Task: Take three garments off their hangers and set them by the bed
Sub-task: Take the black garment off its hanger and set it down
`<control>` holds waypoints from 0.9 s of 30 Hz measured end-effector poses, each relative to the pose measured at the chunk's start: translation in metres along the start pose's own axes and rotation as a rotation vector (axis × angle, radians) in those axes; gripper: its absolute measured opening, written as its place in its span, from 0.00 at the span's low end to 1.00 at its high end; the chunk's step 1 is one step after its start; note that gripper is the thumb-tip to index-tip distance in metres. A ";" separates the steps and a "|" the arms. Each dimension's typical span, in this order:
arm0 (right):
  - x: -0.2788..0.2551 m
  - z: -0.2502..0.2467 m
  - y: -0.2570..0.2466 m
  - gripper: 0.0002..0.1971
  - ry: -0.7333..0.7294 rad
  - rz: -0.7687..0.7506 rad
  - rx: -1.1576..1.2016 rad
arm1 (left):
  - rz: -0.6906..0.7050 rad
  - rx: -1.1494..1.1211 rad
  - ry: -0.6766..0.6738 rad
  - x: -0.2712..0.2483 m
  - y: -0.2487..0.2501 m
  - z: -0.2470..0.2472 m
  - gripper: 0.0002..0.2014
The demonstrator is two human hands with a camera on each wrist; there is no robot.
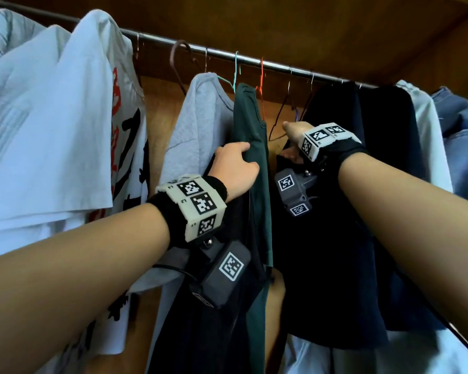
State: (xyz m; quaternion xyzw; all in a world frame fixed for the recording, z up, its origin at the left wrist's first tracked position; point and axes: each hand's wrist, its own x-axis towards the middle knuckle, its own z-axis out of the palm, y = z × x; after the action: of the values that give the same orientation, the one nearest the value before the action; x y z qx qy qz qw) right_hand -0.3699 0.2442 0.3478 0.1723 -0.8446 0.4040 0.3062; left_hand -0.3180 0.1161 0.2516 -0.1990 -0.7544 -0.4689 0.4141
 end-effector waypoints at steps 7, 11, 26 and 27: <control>-0.083 0.058 0.033 0.22 0.033 0.060 0.165 | 0.031 -0.037 0.145 -0.052 -0.011 -0.013 0.20; -0.127 0.091 0.075 0.12 -0.001 -0.084 0.196 | 0.011 0.021 0.124 -0.089 -0.020 -0.019 0.21; -0.360 0.124 0.102 0.19 -0.550 -0.081 0.357 | 0.048 0.061 -0.122 -0.241 0.002 -0.049 0.24; -0.380 0.126 0.102 0.19 -0.604 -0.048 0.317 | 0.047 0.065 -0.116 -0.254 0.006 -0.055 0.23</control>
State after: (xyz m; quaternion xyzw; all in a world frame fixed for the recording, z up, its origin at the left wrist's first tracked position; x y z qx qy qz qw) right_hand -0.1864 0.2242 -0.0215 0.3493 -0.8195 0.4538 0.0208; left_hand -0.1430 0.0931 0.0604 -0.2298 -0.7872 -0.4219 0.3867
